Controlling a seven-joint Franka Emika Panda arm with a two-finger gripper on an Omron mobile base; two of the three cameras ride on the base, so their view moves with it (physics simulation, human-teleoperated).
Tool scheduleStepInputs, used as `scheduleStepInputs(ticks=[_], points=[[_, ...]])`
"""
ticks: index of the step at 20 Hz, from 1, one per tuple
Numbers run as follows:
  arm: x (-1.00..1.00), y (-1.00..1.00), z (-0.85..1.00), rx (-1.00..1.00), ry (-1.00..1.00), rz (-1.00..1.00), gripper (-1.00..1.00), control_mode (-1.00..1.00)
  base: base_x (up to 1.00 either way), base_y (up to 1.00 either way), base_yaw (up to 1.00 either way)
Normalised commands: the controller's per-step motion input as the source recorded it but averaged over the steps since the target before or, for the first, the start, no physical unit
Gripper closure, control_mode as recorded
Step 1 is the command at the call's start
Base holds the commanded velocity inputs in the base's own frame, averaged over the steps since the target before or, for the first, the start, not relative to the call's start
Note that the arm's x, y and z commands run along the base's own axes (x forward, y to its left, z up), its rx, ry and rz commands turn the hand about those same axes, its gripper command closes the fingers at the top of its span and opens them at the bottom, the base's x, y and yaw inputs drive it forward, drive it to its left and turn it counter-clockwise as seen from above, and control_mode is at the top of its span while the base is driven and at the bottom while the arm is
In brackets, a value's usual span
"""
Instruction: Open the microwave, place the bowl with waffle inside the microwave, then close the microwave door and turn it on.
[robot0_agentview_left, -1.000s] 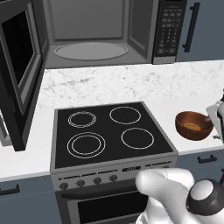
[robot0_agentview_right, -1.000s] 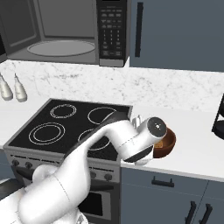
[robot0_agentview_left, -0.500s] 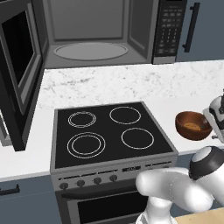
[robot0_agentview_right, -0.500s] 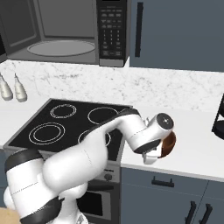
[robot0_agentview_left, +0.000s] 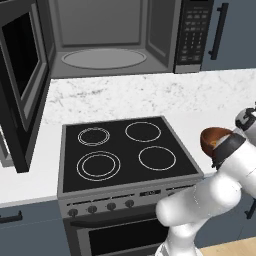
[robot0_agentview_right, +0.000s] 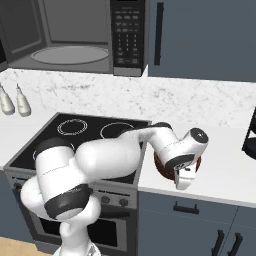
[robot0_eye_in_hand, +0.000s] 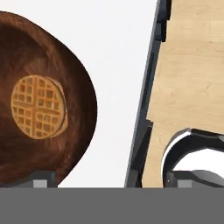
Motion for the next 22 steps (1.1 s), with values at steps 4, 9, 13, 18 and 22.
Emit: scheduleStepInputs(ticks=[4, 9, 13, 18, 22], points=[[0.41, -0.13, -0.37, 0.00, 0.04, -0.05, -1.00, -1.00, 0.00, 0.00, 0.00], [0.45, -0.03, -0.25, 0.00, 0.00, -0.03, -1.00, -1.00, 0.00, 0.00, 0.00], [0.41, 0.00, -0.16, 0.00, 0.00, 0.00, -1.00, -1.00, 0.00, 0.00, 0.00], [0.24, 0.00, -0.27, -0.04, 0.00, 0.00, -1.00, -1.00, 0.00, 0.00, 0.00], [0.11, 0.00, -0.29, -0.07, 0.00, 0.00, -1.00, -1.00, 0.00, 0.00, 0.00]])
